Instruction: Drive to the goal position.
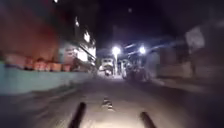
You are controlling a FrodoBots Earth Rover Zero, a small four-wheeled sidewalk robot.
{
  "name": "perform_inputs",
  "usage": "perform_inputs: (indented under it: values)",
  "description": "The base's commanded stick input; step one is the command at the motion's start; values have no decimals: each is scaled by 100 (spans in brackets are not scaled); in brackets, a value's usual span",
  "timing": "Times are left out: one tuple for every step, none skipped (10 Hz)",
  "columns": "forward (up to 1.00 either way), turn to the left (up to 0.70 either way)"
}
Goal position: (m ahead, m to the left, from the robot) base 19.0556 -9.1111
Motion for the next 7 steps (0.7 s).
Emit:
perform_inputs:
  values:
    - [100,2]
    - [100,2]
    - [100,2]
    - [100,2]
    - [100,2]
    - [100,2]
    - [100,-12]
